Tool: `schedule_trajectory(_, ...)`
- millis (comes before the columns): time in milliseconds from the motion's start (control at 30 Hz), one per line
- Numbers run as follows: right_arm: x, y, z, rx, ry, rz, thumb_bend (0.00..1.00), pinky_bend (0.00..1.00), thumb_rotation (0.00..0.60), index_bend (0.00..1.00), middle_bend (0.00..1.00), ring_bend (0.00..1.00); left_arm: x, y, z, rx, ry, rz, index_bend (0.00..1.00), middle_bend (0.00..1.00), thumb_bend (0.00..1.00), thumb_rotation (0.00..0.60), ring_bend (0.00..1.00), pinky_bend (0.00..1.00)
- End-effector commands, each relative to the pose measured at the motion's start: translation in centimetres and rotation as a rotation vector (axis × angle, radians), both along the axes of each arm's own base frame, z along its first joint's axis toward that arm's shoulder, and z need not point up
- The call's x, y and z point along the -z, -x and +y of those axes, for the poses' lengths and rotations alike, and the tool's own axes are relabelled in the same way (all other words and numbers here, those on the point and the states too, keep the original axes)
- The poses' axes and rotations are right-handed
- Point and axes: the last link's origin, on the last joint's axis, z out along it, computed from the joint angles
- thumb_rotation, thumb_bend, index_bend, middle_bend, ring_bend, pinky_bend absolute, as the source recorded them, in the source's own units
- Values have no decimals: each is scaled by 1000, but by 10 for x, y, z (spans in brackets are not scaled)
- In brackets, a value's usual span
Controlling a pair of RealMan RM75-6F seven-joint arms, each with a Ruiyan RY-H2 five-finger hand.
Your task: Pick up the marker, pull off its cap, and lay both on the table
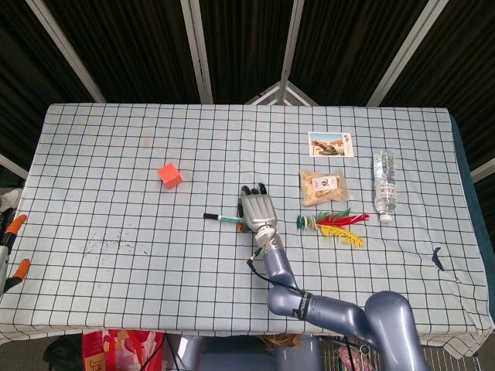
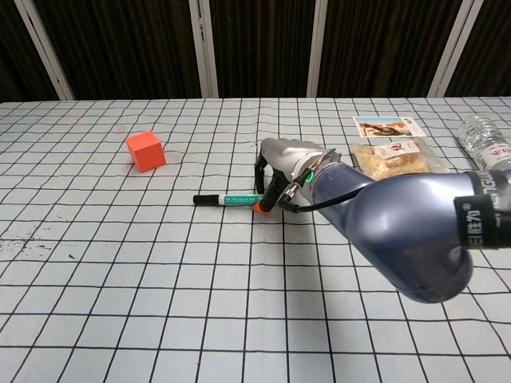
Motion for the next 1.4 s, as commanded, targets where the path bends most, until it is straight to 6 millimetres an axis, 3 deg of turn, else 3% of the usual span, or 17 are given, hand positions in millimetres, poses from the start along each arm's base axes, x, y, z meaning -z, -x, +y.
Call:
schedule_trajectory(33,-9,-2,-1,-7,18,-28,470,53,600,691,206,228,0,-2,1,10,0,-5,145,12,481,600,0,5)
schedule_trajectory(333,-38,-2,7,-33,10,-126,497,53,600,702,207,229,-1,-8,2,37,-8,-29,151,16,482,600,0,5)
schedule_trajectory(500,-65,4,18,-59,22,-181,499,53,600,702,207,229,3,-19,9,92,-3,-61,170,31,481,600,0,5)
schedule_trajectory(933,-167,21,76,-134,134,-190,500,53,600,702,211,230,32,-80,31,263,78,-260,215,88,481,600,0,5)
schedule_trajectory(1100,-193,21,94,-145,147,-192,499,53,600,710,211,230,56,-106,40,346,103,-305,273,148,459,600,0,12)
schedule_trajectory(1400,-214,10,121,-164,118,-210,500,53,600,720,212,230,98,-155,61,496,83,-443,340,218,459,600,0,47)
